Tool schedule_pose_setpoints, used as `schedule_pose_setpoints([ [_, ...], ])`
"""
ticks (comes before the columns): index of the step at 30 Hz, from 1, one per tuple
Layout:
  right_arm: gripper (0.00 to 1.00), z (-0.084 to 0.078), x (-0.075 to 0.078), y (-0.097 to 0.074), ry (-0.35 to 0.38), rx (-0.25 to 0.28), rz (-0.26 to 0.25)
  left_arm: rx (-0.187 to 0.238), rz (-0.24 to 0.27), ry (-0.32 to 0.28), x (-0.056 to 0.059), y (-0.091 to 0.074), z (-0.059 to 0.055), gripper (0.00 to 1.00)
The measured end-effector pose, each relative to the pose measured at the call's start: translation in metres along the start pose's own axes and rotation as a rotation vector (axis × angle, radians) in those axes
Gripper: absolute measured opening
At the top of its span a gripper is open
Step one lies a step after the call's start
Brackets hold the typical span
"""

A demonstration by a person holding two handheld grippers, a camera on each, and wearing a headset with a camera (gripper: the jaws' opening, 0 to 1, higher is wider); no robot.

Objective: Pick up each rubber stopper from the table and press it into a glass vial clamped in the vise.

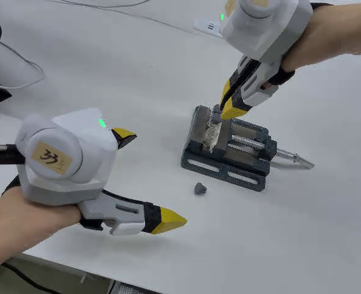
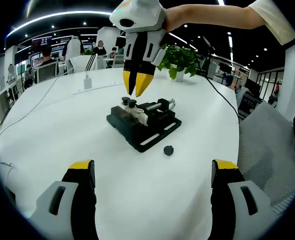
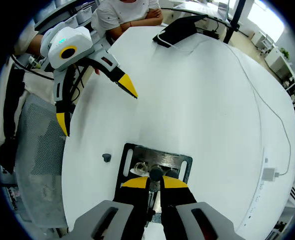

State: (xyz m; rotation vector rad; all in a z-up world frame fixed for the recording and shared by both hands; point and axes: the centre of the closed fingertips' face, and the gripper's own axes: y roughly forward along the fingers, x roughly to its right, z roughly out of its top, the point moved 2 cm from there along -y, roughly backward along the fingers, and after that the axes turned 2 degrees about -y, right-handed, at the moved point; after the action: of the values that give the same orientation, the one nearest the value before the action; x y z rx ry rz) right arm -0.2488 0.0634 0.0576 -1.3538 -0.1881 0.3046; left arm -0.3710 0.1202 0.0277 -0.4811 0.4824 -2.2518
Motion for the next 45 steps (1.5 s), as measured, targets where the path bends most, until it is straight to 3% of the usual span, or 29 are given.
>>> schedule_pose_setpoints([
  [26, 0.00, 0.0003, 0.0002, 0.0053, 0.006, 0.004, 0.016, -0.016, -0.006, -0.010, 0.0003, 0.0017, -0.0068, 0.96],
  [45, 0.00, -0.0001, -0.0025, 0.0080, 0.007, 0.010, 0.012, -0.018, -0.021, -0.017, -0.0001, 0.0098, -0.0037, 0.96],
])
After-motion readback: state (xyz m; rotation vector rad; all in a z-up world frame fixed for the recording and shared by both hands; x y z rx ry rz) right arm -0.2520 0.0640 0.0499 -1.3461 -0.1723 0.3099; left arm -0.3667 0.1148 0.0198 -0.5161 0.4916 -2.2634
